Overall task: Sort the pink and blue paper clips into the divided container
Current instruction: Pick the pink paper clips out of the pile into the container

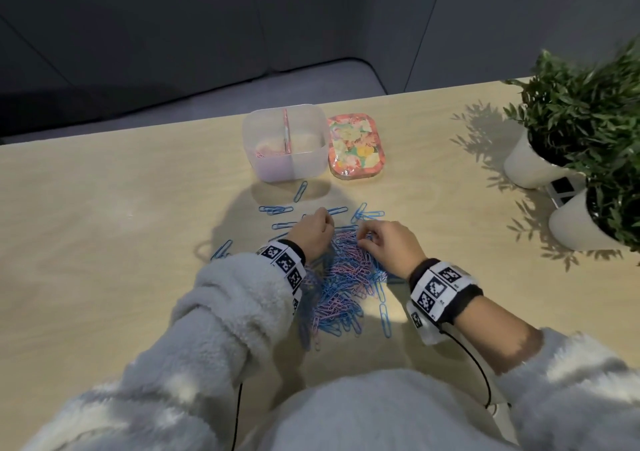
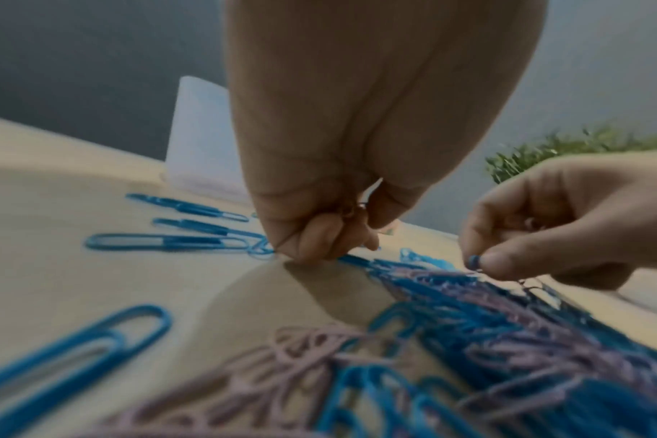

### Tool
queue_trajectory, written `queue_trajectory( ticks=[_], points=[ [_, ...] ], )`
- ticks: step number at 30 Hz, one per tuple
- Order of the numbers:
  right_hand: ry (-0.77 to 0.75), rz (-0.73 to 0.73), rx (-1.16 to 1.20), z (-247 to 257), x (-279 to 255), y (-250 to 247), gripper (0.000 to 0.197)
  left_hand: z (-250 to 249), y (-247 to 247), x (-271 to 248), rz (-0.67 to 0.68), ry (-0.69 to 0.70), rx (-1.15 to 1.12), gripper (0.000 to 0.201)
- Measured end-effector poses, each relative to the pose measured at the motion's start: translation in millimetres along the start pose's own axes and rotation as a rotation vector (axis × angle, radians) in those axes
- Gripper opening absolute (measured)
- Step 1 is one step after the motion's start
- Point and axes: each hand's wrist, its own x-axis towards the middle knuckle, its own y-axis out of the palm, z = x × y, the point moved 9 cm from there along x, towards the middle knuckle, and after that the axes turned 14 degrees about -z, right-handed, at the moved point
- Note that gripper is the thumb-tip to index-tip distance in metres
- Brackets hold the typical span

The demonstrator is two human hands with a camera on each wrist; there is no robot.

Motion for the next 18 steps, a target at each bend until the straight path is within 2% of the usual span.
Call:
queue_trajectory(
  ticks=[2, 5, 9, 12, 16, 18],
  points=[
    [-0.02, 0.034, -0.058, -0.2, -15.2, 2.2, 0.009, -0.4, -0.8, -0.9, -0.025, 0.08, 0.083, 0.018],
    [0.003, 0.055, -0.018, -5.7, -31.1, 5.9, 0.011, 9.5, -5.5, -1.6, -0.048, 0.089, 0.174, 0.014],
    [0.132, -0.068, 0.124, -26.3, -14.9, -6.7, 0.012, 11.2, -19.8, 0.8, -0.087, 0.081, 0.215, 0.017],
    [0.161, -0.109, 0.077, -31.5, 10.3, -16.7, 0.01, -6.4, -19.8, 3.2, -0.108, 0.158, 0.181, 0.017],
    [0.129, 0.024, -0.055, -15.6, 29.1, -8.4, 0.018, -20.3, -3.0, 5.7, -0.072, 0.201, 0.228, 0.016],
    [0.103, 0.089, -0.13, -8.8, 30.3, -1.1, 0.013, -22.5, 0.7, 7.6, -0.085, 0.201, 0.247, 0.016]
  ],
)
